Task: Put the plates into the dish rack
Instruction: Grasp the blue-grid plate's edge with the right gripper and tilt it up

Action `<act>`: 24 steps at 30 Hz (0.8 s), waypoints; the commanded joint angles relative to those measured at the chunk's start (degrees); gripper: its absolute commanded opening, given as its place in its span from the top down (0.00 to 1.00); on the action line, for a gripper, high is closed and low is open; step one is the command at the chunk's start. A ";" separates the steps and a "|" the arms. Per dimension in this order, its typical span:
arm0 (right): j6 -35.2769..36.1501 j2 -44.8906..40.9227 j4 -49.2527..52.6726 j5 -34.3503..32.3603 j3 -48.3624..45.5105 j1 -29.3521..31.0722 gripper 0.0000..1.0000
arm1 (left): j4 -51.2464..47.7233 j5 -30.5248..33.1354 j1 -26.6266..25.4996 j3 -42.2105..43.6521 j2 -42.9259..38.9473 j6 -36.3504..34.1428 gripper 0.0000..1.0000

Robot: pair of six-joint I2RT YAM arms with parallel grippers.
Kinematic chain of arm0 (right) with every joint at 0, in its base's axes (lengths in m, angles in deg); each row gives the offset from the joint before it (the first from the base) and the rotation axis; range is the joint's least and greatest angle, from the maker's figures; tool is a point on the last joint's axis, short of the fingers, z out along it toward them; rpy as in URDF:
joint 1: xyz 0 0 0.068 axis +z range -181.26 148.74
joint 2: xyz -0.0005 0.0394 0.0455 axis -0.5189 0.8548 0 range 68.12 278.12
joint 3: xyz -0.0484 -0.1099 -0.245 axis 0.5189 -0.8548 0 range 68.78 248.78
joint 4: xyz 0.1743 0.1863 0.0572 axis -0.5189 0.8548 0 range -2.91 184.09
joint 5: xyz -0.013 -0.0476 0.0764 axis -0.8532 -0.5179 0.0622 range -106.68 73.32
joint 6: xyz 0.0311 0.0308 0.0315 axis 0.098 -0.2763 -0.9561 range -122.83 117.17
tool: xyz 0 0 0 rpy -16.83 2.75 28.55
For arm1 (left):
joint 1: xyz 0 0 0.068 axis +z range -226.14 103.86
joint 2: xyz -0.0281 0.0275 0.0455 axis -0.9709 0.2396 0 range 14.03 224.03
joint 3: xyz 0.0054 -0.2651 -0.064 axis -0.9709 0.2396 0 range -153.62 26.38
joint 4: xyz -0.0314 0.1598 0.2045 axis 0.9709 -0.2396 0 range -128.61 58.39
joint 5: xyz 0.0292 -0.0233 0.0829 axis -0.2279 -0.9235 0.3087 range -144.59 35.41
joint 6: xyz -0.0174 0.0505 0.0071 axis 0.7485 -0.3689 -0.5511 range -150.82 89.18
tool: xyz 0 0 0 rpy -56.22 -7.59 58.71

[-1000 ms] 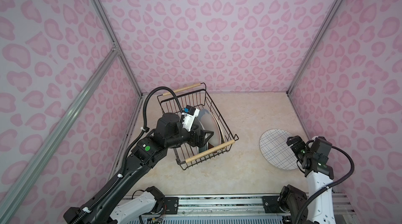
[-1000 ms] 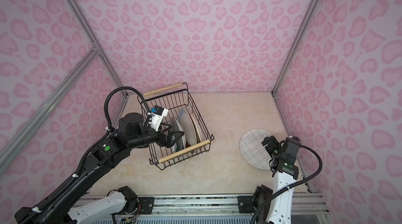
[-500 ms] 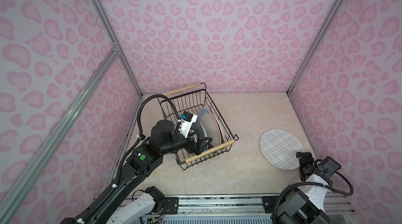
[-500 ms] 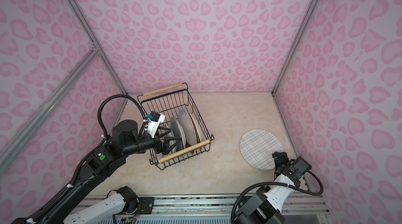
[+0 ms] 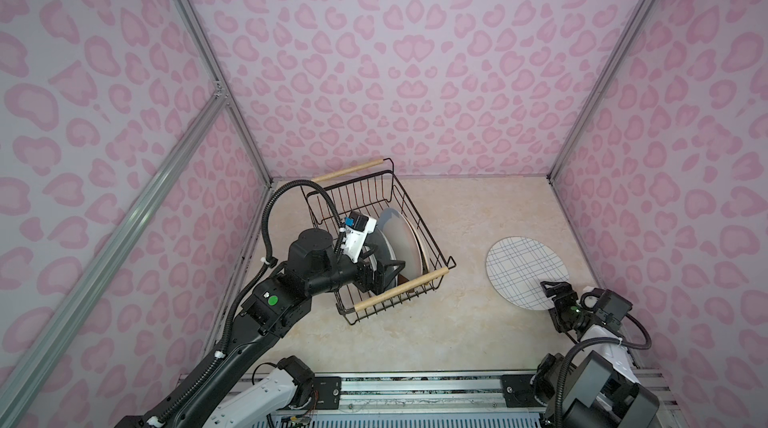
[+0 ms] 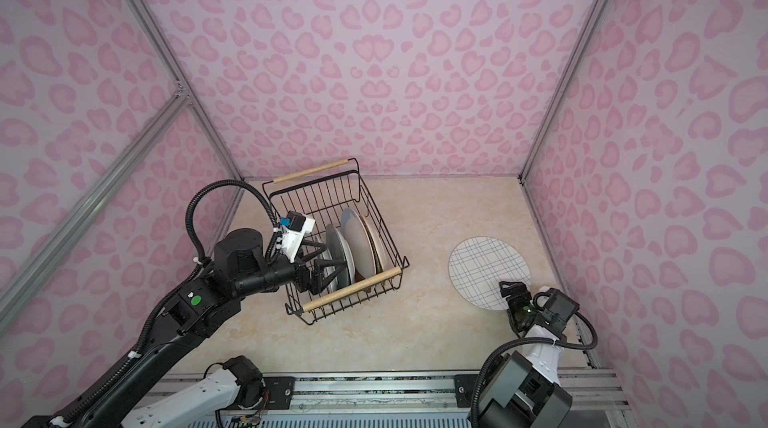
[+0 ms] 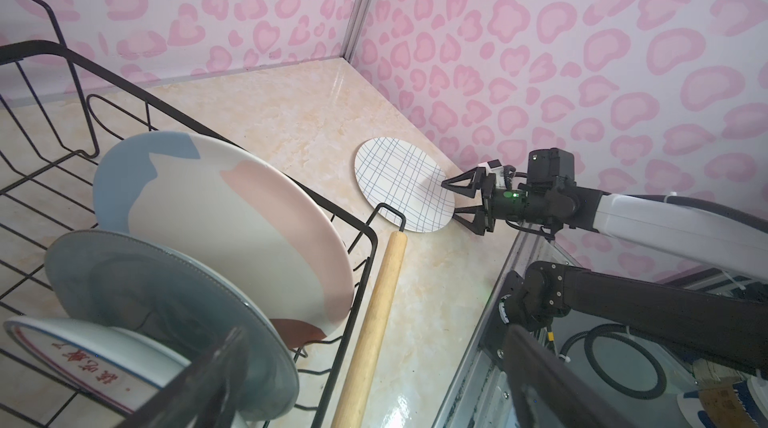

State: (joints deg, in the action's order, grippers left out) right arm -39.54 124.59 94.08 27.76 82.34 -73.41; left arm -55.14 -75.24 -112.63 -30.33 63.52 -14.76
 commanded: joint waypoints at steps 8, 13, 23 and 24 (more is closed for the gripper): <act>-3.91 9.27 -9.91 1.20 -2.09 11.90 0.27 | 1.47 3.24 0.10 0.72 -2.15 -1.78 0.03; -10.28 17.36 -23.61 2.73 -4.38 12.01 0.38 | 1.56 3.24 0.10 0.72 -1.95 -1.73 0.03; -22.95 17.99 -40.36 -7.14 -9.09 12.18 0.39 | 1.56 3.59 0.21 0.81 -1.91 -1.82 0.03; -23.28 18.11 -40.58 -8.22 -9.08 12.32 0.40 | 1.64 3.68 0.19 0.81 -1.87 -1.82 0.03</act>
State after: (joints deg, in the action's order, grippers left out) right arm -59.95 142.43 51.65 28.99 73.80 -61.32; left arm -55.12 -71.85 -112.52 -29.67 61.54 -15.85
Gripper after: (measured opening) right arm 0.605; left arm 0.970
